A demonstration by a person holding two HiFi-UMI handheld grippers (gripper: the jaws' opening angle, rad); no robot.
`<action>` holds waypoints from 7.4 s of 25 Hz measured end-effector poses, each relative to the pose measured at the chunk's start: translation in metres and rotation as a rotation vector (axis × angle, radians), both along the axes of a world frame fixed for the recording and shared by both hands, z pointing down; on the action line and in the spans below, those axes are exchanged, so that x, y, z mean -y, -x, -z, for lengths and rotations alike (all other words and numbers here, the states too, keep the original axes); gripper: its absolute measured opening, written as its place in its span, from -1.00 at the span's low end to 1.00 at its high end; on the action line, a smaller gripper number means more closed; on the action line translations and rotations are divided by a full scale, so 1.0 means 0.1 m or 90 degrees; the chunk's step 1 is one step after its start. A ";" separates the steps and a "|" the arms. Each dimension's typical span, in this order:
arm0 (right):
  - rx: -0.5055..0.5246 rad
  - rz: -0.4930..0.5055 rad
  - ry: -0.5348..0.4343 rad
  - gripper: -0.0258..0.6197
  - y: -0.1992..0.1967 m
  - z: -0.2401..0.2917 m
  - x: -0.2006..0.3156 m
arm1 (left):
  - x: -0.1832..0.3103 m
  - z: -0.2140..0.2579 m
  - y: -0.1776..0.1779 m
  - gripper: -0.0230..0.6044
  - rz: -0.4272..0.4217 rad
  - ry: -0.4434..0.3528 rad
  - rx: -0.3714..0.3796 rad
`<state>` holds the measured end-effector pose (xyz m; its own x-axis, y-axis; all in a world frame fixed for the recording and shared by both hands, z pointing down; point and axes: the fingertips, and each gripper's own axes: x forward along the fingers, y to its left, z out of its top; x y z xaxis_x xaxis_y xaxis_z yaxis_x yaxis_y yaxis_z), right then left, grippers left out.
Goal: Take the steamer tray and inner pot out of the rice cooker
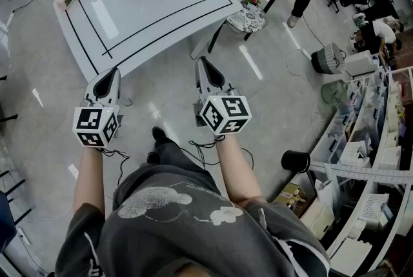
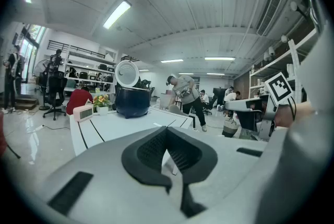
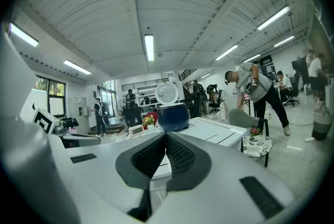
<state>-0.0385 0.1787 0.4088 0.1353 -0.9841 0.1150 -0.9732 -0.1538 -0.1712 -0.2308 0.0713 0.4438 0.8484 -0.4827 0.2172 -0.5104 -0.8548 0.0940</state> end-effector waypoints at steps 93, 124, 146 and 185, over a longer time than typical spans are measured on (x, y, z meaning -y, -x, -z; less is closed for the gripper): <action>0.024 0.325 0.033 0.03 -2.10 0.45 4.72 | 3.38 0.56 -1.62 0.31 0.273 -0.013 -0.026; -0.330 0.368 0.419 0.01 -2.19 -0.25 6.50 | 4.46 0.52 -1.68 0.31 0.232 0.013 0.012; -0.273 0.385 0.329 -0.66 -2.10 0.29 6.57 | 4.30 0.84 -1.79 0.31 0.303 0.000 0.020; -0.025 0.587 0.123 -0.76 -0.97 1.08 5.23 | 2.64 0.95 -0.92 0.31 0.540 -0.041 0.027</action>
<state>0.0589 -0.3441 0.3004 -0.6796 -0.6695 0.2999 -0.7301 0.6569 -0.1881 -0.1389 -0.1928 0.3488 0.1850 -0.9640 0.1910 -0.9827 -0.1837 0.0243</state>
